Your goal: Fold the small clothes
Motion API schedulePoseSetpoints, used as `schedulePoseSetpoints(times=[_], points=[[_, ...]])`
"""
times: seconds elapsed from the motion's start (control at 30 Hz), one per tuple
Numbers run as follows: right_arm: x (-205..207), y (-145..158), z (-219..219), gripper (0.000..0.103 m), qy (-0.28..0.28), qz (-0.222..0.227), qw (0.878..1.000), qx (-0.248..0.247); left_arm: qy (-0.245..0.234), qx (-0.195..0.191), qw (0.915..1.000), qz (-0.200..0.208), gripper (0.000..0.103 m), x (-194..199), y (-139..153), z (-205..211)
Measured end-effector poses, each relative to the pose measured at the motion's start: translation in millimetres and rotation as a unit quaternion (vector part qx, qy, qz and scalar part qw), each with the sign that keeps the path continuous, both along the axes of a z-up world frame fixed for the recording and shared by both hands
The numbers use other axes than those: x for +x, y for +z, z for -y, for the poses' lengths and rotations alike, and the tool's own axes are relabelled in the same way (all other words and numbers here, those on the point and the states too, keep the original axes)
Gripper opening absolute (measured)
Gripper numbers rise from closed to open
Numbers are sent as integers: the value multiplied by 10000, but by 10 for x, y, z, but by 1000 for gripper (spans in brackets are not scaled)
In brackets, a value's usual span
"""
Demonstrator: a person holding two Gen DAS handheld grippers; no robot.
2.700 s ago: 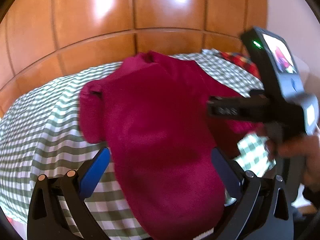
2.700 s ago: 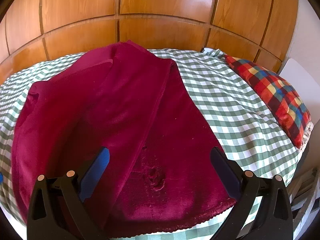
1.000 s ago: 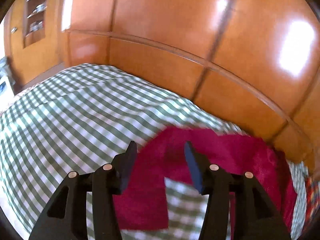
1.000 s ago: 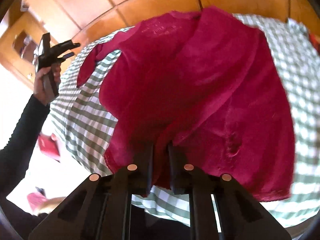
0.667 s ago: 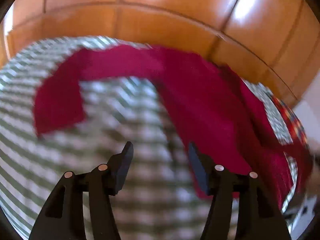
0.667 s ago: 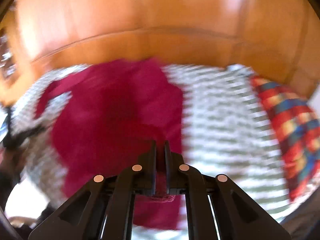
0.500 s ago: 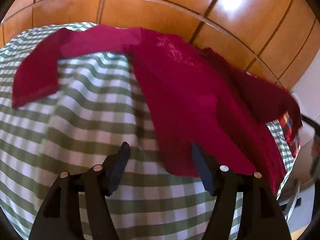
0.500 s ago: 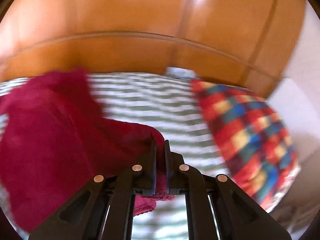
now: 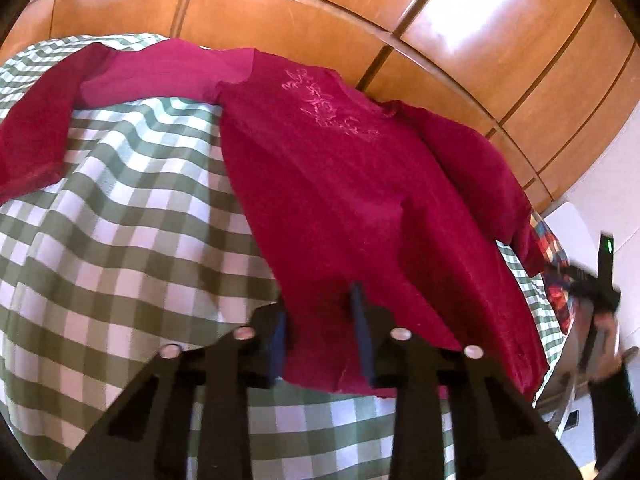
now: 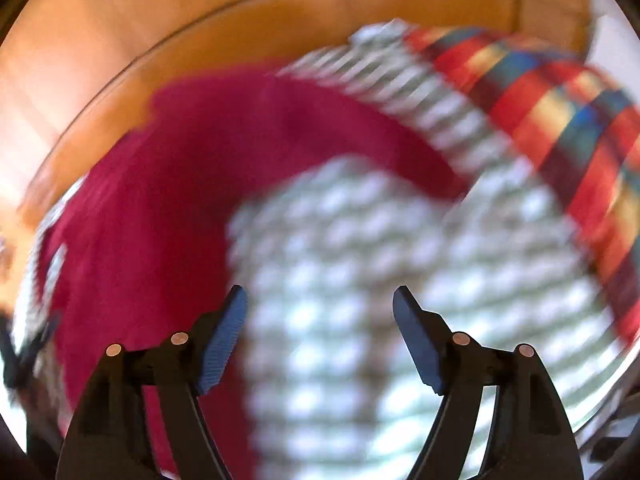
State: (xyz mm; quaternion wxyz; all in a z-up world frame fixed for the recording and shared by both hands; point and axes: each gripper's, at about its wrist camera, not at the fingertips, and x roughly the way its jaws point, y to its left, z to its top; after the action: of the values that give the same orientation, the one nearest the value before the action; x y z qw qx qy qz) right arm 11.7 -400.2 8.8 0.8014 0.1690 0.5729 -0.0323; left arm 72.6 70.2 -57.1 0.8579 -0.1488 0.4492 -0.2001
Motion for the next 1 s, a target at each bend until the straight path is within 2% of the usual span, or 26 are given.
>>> schedulePoseSetpoints(times=[0.03,0.07,0.1,0.13,0.17,0.2,0.23,0.3,0.4,0.47,0.53,0.63,0.77,0.8,0.83,0.87,0.9,0.93,0.97,1.0], points=[[-96,-58,-154,65,203,-98,9996,174,-37,32,10000,12,16,-2,26,9],[-207,-135,-387,56,490,-236,9981,274,-53,29,10000,9,15,8,47,8],[-258,-165,-515,54,627,-265,9975,202,-69,4,10000,8,14,5,84,-3],[-309,-159,-668,46,791,-223,9966,-80,-82,-13,10000,21,13,-1,143,-20],[-334,-120,-811,25,980,-176,9946,-300,-85,-10,10000,35,13,8,193,-23],[-329,-79,-879,13,1070,-180,9939,-188,-96,-12,9999,62,12,12,260,-39],[-312,-12,-917,8,1098,-129,9936,-223,-117,-17,9999,106,12,0,354,-55],[-293,238,-1000,7,1254,169,9910,-427,-172,-45,9997,158,11,-24,562,-108],[-260,653,-897,6,1291,647,9887,-401,-274,-117,9993,205,10,-83,851,-247],[-319,872,-864,6,1339,855,9864,-424,-388,-83,9990,182,7,-128,1084,-364],[-471,986,-835,6,1403,874,9852,-451,-423,24,9990,145,4,-177,1219,-479],[-628,863,-796,6,1571,586,9847,-472,-449,199,9987,-142,4,-267,1239,-645],[-1024,465,-832,6,1744,-162,9841,-309,-421,732,9946,-595,5,-402,880,-715],[-1095,403,-862,6,1790,-295,9828,-335,-358,858,9932,-702,9,-426,765,-734],[-1143,348,-888,6,1805,-397,9821,-353,-208,993,9912,-853,23,-457,609,-767],[-1193,284,-916,6,1772,-512,9821,-387,-105,933,9910,-959,35,-492,492,-803],[-1208,243,-904,6,1717,-579,9828,-355,-32,622,9934,-966,53,-555,401,-863],[-1208,225,-886,6,1671,-611,9837,-259,3,313,9948,-970,60,-611,340,-912],[-1195,222,-883,6,1685,-635,9835,-185,-5,48,9947,-1025,61,-675,259,-937],[-1179,227,-882,6,1722,-643,9829,-114,-31,-18,9942,-1073,61,-714,198,-943]])
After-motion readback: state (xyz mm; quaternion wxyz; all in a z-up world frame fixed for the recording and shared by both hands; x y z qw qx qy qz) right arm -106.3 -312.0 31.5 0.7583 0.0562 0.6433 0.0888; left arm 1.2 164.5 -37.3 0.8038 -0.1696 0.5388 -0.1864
